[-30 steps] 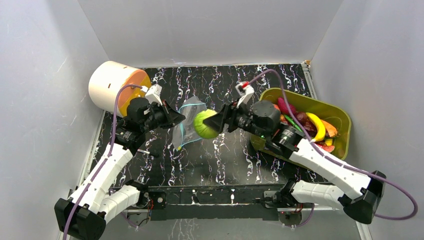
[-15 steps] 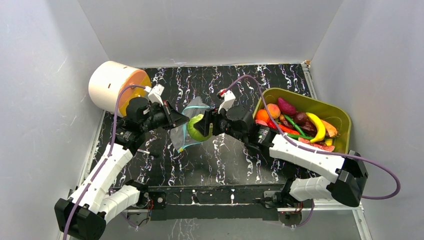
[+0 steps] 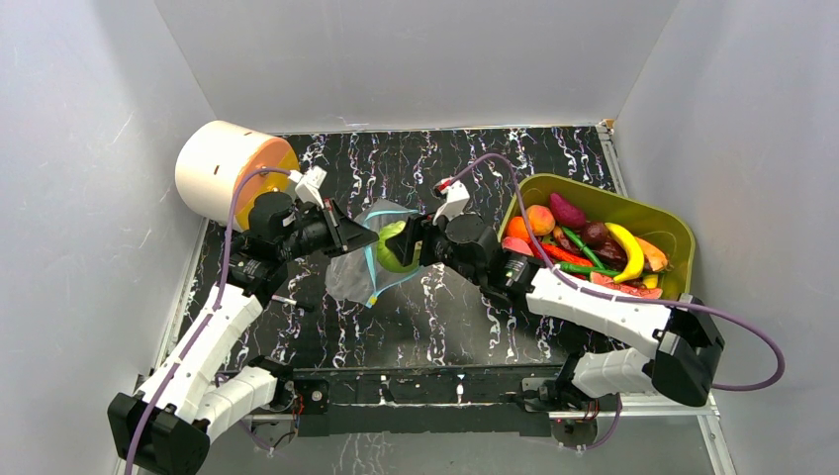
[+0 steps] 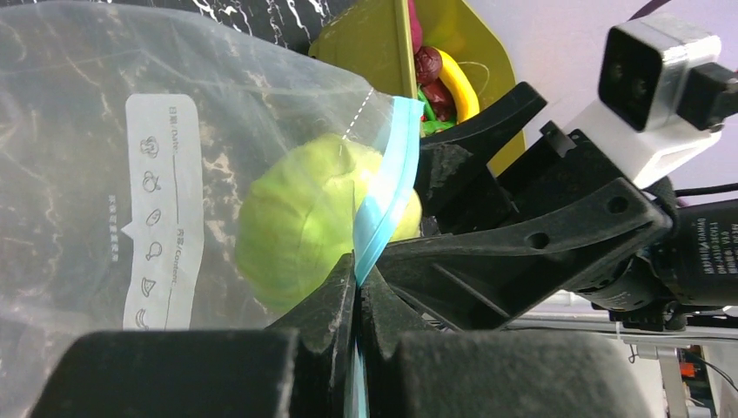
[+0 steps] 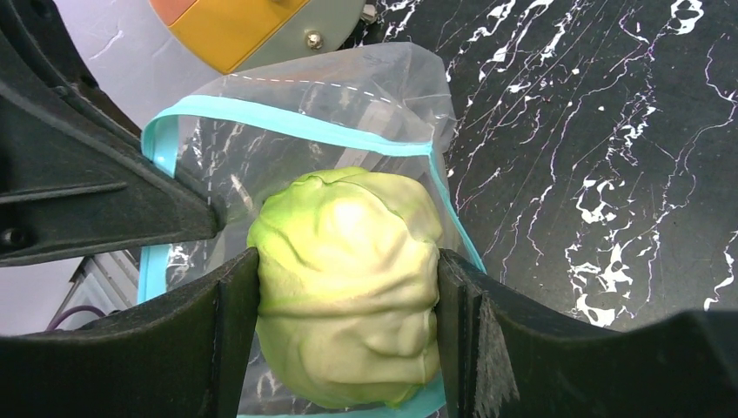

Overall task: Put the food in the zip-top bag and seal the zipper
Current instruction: Place the fake fruit in the zipper food storage bag.

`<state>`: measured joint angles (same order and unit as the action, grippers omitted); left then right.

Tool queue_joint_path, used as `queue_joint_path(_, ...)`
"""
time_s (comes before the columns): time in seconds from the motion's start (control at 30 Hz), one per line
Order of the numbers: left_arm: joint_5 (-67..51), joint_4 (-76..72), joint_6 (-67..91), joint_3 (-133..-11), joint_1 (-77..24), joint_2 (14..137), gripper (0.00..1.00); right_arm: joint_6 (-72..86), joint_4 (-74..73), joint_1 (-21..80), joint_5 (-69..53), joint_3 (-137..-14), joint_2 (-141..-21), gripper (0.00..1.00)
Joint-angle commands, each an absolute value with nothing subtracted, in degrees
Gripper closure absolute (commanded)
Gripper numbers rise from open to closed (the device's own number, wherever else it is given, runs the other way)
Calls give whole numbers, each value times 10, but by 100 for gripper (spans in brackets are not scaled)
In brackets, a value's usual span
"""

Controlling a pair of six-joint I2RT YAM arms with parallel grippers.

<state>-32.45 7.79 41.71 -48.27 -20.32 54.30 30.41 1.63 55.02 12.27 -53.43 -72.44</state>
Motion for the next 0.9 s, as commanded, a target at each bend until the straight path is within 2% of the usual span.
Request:
queue_joint_path(0.0, -352, 53, 438, -501, -201, 528, 100, 314, 64, 553, 140, -546, -732, 56)
queue_joint_path(0.07, -345, 56, 439, -500, -201, 527, 100, 315, 51, 552, 139, -554, -731, 50)
queue_joint_path(0.2, -329, 66, 434, -497, -201, 527, 100, 310, -4, 553, 135, -584, -722, 29)
queue_joint_path(0.33, -313, 74, 430, -492, -201, 527, 100, 304, -44, 553, 133, -595, -696, 16)
queue_joint_path(0.63, -295, 92, 427, -491, -201, 533, 100, 302, -80, 552, 125, -587, -637, 12)
queue_joint_path(0.87, -320, 29, 481, -465, -201, 533, 100, 314, -34, 552, 132, -566, -648, 21)
